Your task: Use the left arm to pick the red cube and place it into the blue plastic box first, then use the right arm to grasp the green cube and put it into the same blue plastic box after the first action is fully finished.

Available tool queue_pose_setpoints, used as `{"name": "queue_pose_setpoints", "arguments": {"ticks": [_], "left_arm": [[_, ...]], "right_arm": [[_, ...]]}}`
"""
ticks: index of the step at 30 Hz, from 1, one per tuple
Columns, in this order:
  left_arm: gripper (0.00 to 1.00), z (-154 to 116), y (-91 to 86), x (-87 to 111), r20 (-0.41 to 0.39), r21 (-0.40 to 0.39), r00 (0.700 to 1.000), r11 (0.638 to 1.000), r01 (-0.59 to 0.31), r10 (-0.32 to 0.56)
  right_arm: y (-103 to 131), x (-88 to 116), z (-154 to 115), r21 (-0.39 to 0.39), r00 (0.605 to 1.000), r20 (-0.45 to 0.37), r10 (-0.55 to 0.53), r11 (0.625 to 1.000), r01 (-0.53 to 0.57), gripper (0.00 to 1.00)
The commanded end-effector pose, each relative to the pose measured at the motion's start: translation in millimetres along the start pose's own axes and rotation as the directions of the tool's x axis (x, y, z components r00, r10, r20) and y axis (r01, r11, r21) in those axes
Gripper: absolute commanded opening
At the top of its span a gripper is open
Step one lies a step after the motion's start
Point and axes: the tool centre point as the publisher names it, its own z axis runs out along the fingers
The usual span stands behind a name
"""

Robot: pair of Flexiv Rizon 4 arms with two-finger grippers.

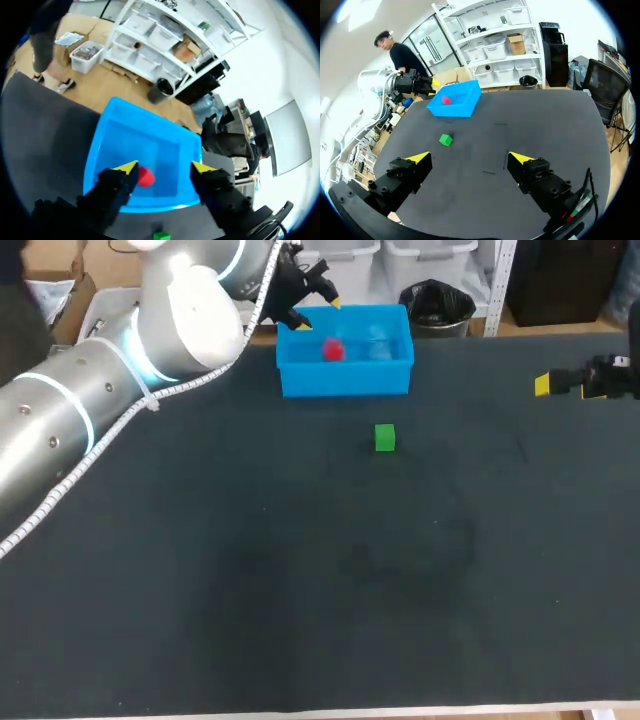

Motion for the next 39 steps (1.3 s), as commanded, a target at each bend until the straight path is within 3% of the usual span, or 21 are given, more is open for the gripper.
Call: {"name": "queue_pose_setpoints", "arguments": {"ticks": [1,12,28,39], "left_arm": [[1.0,4,-2.1,-4.1,-0.005,-0.003,1.0,1.0,0.0,0.0],[1.0,-12,0.8,9.5,0.009,-0.014,0.999,0.999,-0.05,0.05],[1.0,-63,16.4,82.3,0.023,-0.009,0.976,0.976,-0.217,0.217],[1.0,-105,16.4,101.6,0.08,0.009,0.943,0.946,-0.325,0.323]], "right_arm": [[0,0,0,0.002,1.0,-0.001,0.0,1.0,0.0,1.0],[0,0,0,0.002,1.0,-0.001,0.0,1.0,0.0,1.0],[0,0,0,0.002,1.0,-0.001,0.0,1.0,0.0,1.0],[0,0,0,0.002,1.0,-0.001,0.0,1.0,0.0,1.0]]}}
